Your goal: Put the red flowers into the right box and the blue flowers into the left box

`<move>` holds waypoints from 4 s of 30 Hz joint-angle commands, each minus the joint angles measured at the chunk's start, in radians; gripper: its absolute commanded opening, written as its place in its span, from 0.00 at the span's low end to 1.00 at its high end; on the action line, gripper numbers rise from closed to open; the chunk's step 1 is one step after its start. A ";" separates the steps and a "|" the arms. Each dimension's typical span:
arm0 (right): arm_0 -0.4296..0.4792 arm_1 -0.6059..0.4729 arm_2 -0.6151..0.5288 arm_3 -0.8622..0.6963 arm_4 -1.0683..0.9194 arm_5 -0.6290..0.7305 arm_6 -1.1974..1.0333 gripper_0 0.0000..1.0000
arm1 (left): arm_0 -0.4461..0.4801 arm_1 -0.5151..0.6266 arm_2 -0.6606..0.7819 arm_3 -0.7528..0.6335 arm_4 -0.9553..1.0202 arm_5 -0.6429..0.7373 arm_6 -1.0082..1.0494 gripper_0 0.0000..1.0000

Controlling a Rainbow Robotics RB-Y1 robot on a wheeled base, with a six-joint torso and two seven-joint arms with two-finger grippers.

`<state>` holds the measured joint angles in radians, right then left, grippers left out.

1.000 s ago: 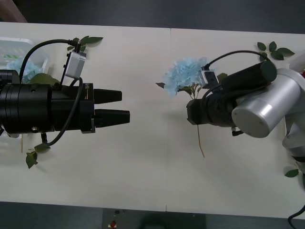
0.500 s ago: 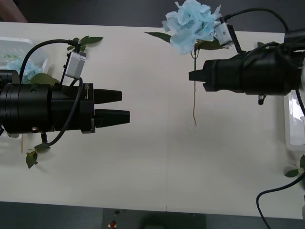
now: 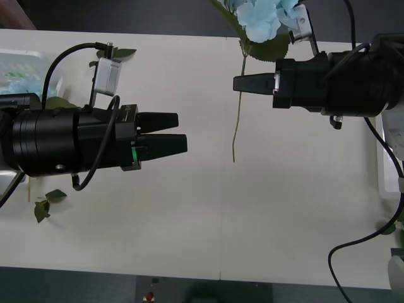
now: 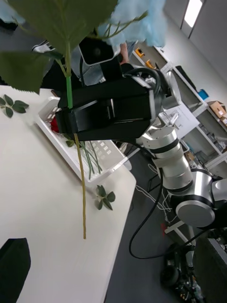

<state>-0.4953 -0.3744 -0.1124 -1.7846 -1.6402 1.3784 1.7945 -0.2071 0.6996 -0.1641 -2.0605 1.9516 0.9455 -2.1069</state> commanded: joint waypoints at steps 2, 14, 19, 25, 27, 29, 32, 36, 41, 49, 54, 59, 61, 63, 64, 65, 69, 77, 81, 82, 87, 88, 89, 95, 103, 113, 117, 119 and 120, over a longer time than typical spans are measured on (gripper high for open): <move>-0.078 0.026 0.023 -0.018 -0.039 -0.005 -0.066 0.00 | -0.078 0.006 -0.040 -0.009 -0.077 -0.034 0.110 1.00; -0.106 0.029 0.119 -0.016 -0.062 -0.088 -0.122 0.00 | -0.190 -0.029 -0.247 0.025 -0.174 -0.220 0.192 1.00; -0.106 0.029 0.132 -0.016 -0.064 -0.108 -0.126 0.00 | -0.201 -0.037 -0.259 0.031 -0.186 -0.221 0.194 0.17; -0.106 0.029 0.132 -0.016 -0.064 -0.108 -0.126 0.00 | -0.201 -0.034 -0.262 0.037 -0.186 -0.221 0.196 0.00; -0.106 0.029 0.132 -0.016 -0.064 -0.108 -0.126 0.00 | -0.201 -0.032 -0.264 0.037 -0.186 -0.220 0.194 0.00; -0.106 0.029 0.132 -0.016 -0.064 -0.108 -0.126 0.00 | -0.201 -0.034 -0.264 0.037 -0.186 -0.221 0.194 0.00; -0.106 0.029 0.132 -0.016 -0.064 -0.108 -0.126 0.00 | -0.201 -0.035 -0.268 0.037 -0.187 -0.221 0.194 0.00; -0.106 0.029 0.132 -0.016 -0.064 -0.108 -0.126 0.00 | -0.201 -0.038 -0.272 0.037 -0.187 -0.221 0.194 0.00; -0.106 0.029 0.132 -0.016 -0.064 -0.108 -0.126 0.00 | -0.201 -0.045 -0.272 0.037 -0.187 -0.221 0.196 0.00; -0.106 0.029 0.132 -0.016 -0.064 -0.108 -0.126 1.00 | -0.199 -0.035 -0.268 0.037 -0.184 -0.226 0.203 0.00; -0.106 0.029 0.132 -0.016 -0.064 -0.108 -0.126 1.00 | -0.198 -0.008 -0.241 0.037 -0.171 -0.226 0.206 0.00; -0.106 0.029 0.132 -0.016 -0.064 -0.108 -0.126 1.00 | -0.178 0.044 -0.189 0.037 -0.141 -0.226 0.215 0.00; -0.106 0.029 0.132 -0.016 -0.064 -0.108 -0.126 1.00 | -0.149 0.070 -0.153 0.036 -0.122 -0.226 0.215 0.00; -0.106 0.029 0.132 -0.016 -0.064 -0.108 -0.126 1.00 | -0.114 0.097 -0.114 0.036 -0.109 -0.226 0.214 0.00; -0.106 0.029 0.132 -0.016 -0.064 -0.108 -0.126 1.00 | -0.097 0.109 -0.097 0.033 -0.106 -0.226 0.212 0.00; -0.106 0.029 0.132 -0.016 -0.064 -0.108 -0.126 1.00 | -0.072 0.127 -0.069 0.028 -0.105 -0.226 0.212 0.00; -0.106 0.029 0.132 -0.016 -0.064 -0.108 -0.126 1.00 | 0.025 0.207 0.040 0.019 -0.091 -0.226 0.211 0.00; -0.088 0.012 0.126 -0.012 -0.061 -0.110 -0.124 1.00 | 0.278 0.347 0.342 0.048 -0.077 -0.226 0.223 0.00; -0.083 -0.052 0.112 -0.032 -0.067 -0.130 -0.116 1.00 | 0.345 0.371 0.445 0.134 -0.069 -0.226 0.223 0.00; -0.083 -0.070 0.112 -0.032 -0.070 -0.133 -0.113 1.00 | 0.347 0.373 0.460 0.166 -0.071 -0.226 0.222 0.00; -0.083 -0.155 0.112 -0.056 -0.070 -0.151 -0.083 1.00 | 0.322 0.397 0.494 0.309 -0.092 -0.226 0.222 0.00; -0.083 -0.170 0.112 -0.065 -0.070 -0.151 -0.078 1.00 | 0.313 0.400 0.497 0.333 -0.099 -0.226 0.222 0.00; -0.083 -0.179 0.112 -0.075 -0.069 -0.151 -0.076 1.00 | 0.302 0.400 0.497 0.352 -0.103 -0.226 0.222 0.00; -0.083 -0.284 0.112 -0.125 -0.069 -0.145 -0.046 1.00 | 0.199 0.408 0.468 0.536 -0.160 -0.215 0.220 0.00; -0.065 -0.350 0.019 -0.107 -0.050 0.016 0.106 1.00 | 0.104 0.422 0.348 0.721 -0.192 -0.217 0.219 0.00; -0.045 -0.377 -0.115 -0.024 -0.036 0.268 0.344 1.00 | 0.075 0.423 0.247 0.812 -0.184 -0.228 0.220 0.01; -0.045 -0.394 -0.142 0.005 -0.021 0.327 0.430 1.00 | 0.075 0.422 0.195 0.816 -0.181 -0.274 0.215 0.06; -0.045 -0.403 -0.155 0.016 -0.012 0.349 0.474 1.00 | 0.075 0.422 0.176 0.816 -0.174 -0.306 0.215 0.21; -0.045 -0.409 -0.162 0.019 -0.003 0.360 0.503 1.00 | 0.075 0.423 0.166 0.816 -0.171 -0.324 0.215 0.29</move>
<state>-0.5350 -0.7410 -0.2528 -1.7633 -1.6560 1.7216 2.1983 -0.1181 1.0867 0.0097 -1.2397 1.7653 0.6574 -1.9278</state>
